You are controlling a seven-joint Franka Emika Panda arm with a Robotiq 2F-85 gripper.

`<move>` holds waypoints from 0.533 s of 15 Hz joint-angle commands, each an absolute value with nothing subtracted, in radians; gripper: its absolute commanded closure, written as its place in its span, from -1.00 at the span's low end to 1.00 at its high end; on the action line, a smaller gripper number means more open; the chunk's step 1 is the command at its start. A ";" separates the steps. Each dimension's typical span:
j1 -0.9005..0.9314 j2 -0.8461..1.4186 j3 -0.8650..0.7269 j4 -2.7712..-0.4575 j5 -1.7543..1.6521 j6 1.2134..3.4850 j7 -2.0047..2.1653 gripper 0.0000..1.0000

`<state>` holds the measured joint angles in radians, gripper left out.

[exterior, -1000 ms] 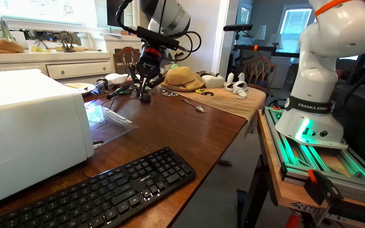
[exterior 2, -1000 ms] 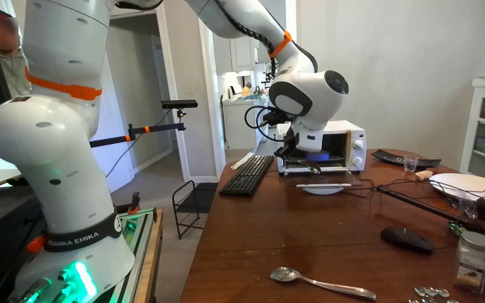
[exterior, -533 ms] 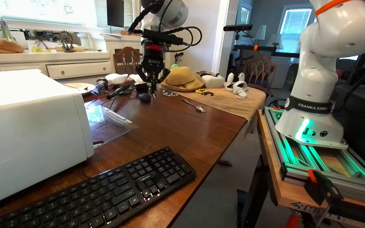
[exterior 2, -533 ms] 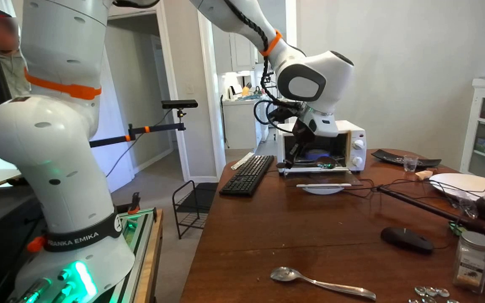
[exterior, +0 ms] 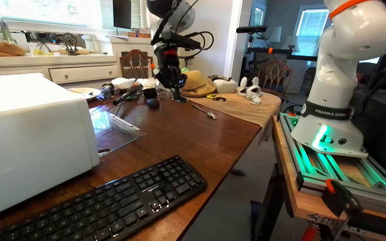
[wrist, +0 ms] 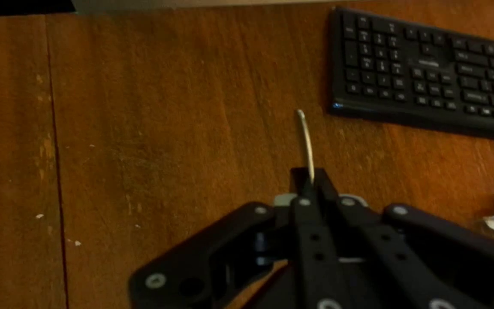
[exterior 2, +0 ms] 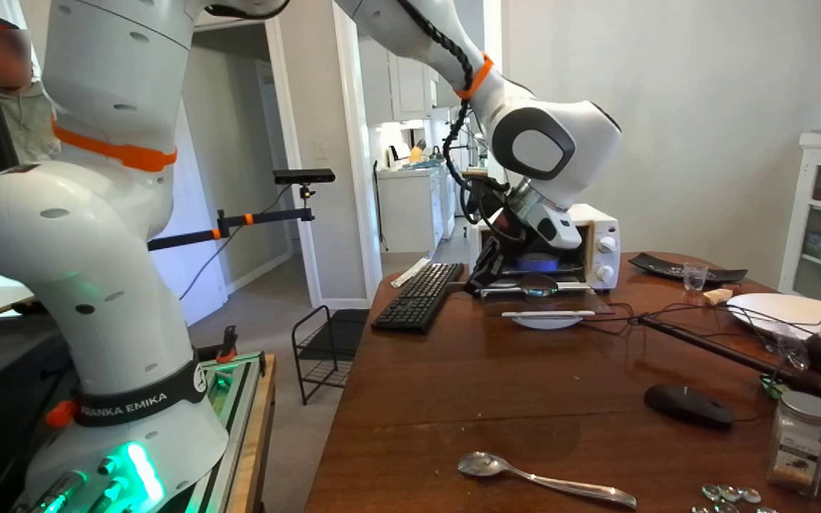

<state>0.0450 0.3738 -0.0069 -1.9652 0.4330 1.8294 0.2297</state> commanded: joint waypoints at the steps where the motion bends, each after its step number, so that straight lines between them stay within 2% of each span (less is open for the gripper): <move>1: 0.020 0.389 0.001 -1.959 0.445 1.791 0.213 0.91; 4: -0.018 0.422 -0.005 -1.958 0.468 1.760 0.178 0.91; 5: -0.020 0.425 -0.005 -1.958 0.471 1.759 0.176 0.98; 8: -0.015 0.455 -0.018 -1.892 0.357 1.661 0.180 0.98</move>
<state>-0.0167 0.4246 -0.0078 -1.9579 0.4420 1.7532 0.1752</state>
